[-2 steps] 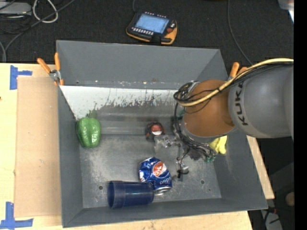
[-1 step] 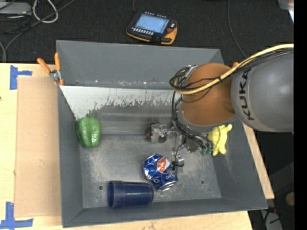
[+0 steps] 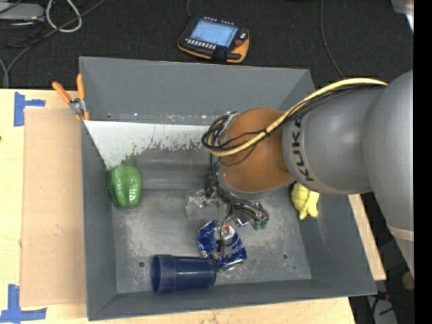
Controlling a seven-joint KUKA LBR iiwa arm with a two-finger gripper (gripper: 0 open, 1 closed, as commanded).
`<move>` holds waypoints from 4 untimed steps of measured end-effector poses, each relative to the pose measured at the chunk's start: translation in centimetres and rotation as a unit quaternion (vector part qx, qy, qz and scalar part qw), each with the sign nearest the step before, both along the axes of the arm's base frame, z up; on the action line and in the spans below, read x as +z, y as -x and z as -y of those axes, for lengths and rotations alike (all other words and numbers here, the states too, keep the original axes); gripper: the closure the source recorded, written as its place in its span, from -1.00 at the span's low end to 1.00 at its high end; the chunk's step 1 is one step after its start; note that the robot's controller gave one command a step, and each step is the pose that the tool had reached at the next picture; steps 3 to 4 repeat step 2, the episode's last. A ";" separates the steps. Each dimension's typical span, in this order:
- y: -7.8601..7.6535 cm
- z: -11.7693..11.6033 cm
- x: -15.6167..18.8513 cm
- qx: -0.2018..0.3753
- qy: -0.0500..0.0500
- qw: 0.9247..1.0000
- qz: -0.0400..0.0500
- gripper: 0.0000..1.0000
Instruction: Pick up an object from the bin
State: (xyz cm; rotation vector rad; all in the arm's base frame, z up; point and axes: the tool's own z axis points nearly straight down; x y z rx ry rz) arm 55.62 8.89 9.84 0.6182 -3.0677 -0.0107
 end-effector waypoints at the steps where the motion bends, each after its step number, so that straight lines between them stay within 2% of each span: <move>1: 0.9 2.4 -2.7 -0.083 0.001 0.997 0.007 -1.00; 2: 0.6 2.3 -2.6 -0.004 -0.001 1.000 0.006 1.00; 4: 0.6 2.3 -2.6 -0.004 -0.001 1.000 0.006 1.00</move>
Offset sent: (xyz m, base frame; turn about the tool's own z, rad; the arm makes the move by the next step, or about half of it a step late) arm -0.0090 -0.0243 -0.0284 0.0085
